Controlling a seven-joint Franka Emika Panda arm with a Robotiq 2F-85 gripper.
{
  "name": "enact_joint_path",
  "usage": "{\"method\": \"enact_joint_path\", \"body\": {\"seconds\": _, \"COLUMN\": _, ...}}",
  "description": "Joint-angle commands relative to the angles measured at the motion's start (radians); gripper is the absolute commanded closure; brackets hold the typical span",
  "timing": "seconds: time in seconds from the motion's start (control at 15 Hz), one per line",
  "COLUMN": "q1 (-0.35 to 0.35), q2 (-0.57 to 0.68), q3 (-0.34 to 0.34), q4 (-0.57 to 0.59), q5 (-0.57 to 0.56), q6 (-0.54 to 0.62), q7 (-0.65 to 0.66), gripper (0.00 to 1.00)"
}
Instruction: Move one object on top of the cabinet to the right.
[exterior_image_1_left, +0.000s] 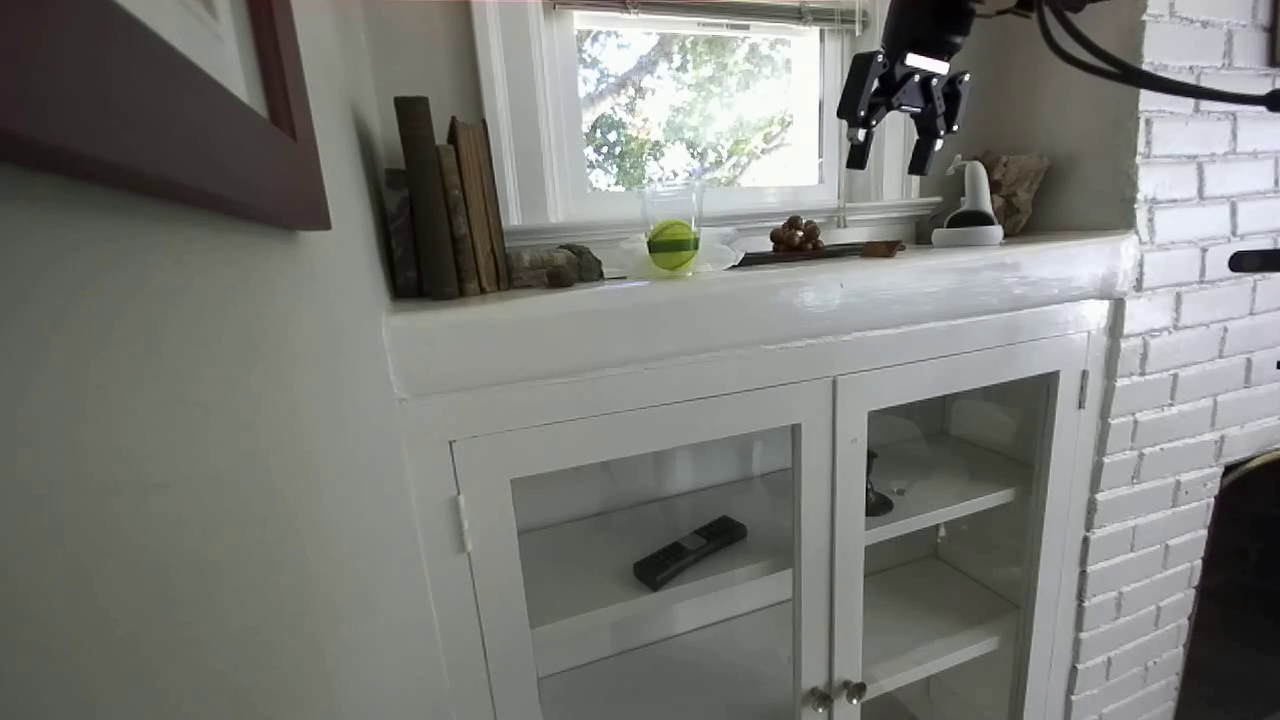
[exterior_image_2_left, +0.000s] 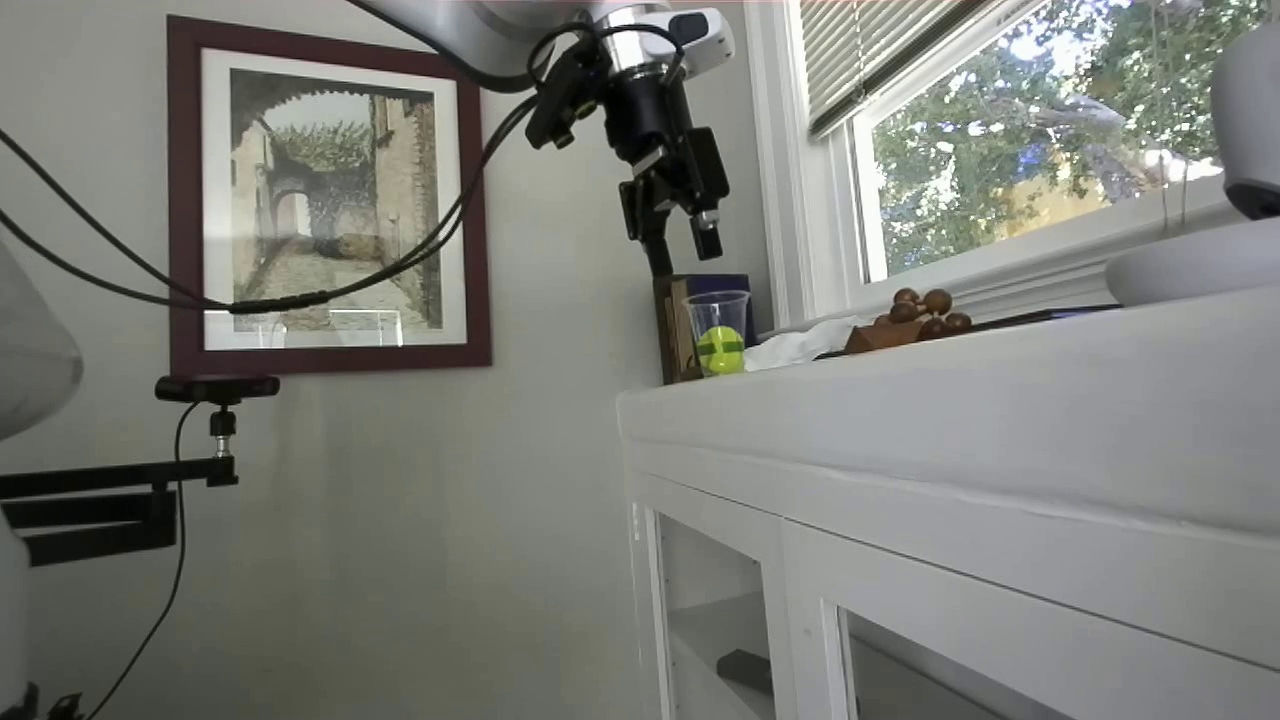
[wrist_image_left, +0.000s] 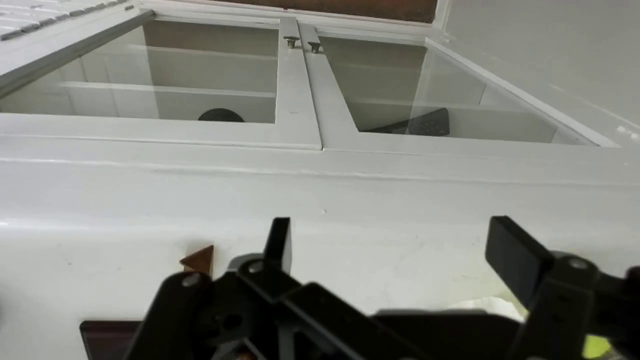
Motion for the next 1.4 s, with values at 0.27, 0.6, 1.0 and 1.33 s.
{"method": "enact_joint_path", "body": {"seconds": 0.27, "q1": -0.01, "q2": 0.21, "q3": -0.019, "q4": 0.23, "q5": 0.016, "q6": 0.037, "q7": -0.029, "gripper": 0.0}}
{"method": "enact_joint_path", "body": {"seconds": 0.6, "q1": -0.014, "q2": 0.358, "q3": -0.014, "q4": 0.409, "q5": 0.025, "q6": 0.016, "q7": 0.021, "gripper": 0.0}}
{"method": "enact_joint_path", "body": {"seconds": 1.0, "q1": -0.013, "q2": 0.513, "q3": -0.008, "q4": 0.582, "q5": 0.032, "q6": -0.015, "q7": 0.12, "gripper": 0.0}}
{"method": "enact_joint_path", "body": {"seconds": 1.33, "q1": -0.001, "q2": 0.585, "q3": 0.001, "q4": 0.697, "q5": 0.02, "q6": -0.184, "q7": 0.229, "gripper": 0.0}}
